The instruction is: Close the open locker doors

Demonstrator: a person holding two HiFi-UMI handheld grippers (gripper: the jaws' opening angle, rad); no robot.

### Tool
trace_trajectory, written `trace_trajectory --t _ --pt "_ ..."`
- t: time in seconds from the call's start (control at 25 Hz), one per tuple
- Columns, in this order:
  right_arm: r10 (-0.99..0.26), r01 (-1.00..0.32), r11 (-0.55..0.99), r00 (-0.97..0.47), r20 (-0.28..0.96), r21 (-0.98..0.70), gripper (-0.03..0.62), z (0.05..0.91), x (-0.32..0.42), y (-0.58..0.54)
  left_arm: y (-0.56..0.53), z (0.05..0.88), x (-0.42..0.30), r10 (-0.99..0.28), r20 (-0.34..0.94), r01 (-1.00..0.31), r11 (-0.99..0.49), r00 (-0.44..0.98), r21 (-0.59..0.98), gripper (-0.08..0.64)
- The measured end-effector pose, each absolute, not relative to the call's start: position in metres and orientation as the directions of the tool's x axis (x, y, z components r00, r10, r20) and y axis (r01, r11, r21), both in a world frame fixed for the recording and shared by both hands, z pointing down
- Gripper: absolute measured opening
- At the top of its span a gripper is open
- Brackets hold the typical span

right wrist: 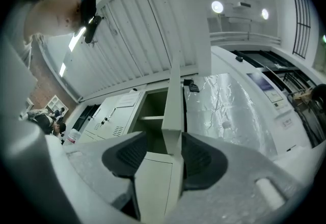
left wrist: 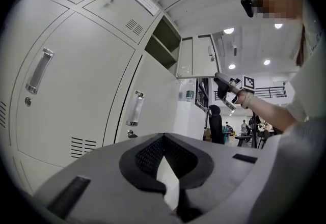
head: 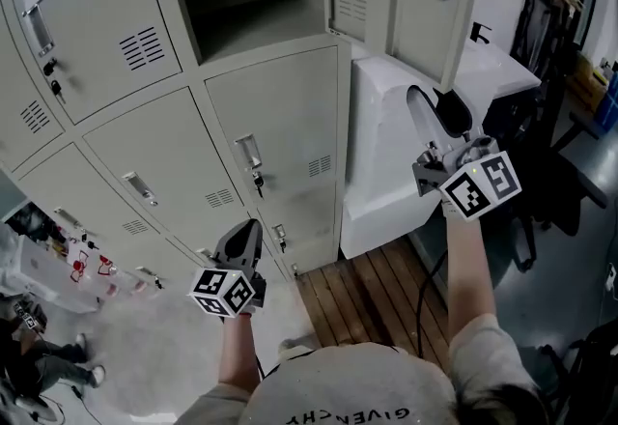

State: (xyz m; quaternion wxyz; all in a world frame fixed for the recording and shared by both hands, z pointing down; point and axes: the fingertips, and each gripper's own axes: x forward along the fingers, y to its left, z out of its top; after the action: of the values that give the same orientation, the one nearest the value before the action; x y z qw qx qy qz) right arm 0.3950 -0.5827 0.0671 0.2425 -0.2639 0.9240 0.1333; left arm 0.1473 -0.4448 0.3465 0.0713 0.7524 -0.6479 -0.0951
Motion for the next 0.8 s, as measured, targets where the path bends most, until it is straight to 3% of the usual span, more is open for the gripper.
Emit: trace_trajectory --t 0.8 --pt "-0.244 -0.377 0.902 -0.848 -0.47 0.211 0.201 0.075 0.325 -0.531 -0.432 0.335 0.13 -0.995 -0.058 -0.977 -0.095 0.086 0.191 -0.003"
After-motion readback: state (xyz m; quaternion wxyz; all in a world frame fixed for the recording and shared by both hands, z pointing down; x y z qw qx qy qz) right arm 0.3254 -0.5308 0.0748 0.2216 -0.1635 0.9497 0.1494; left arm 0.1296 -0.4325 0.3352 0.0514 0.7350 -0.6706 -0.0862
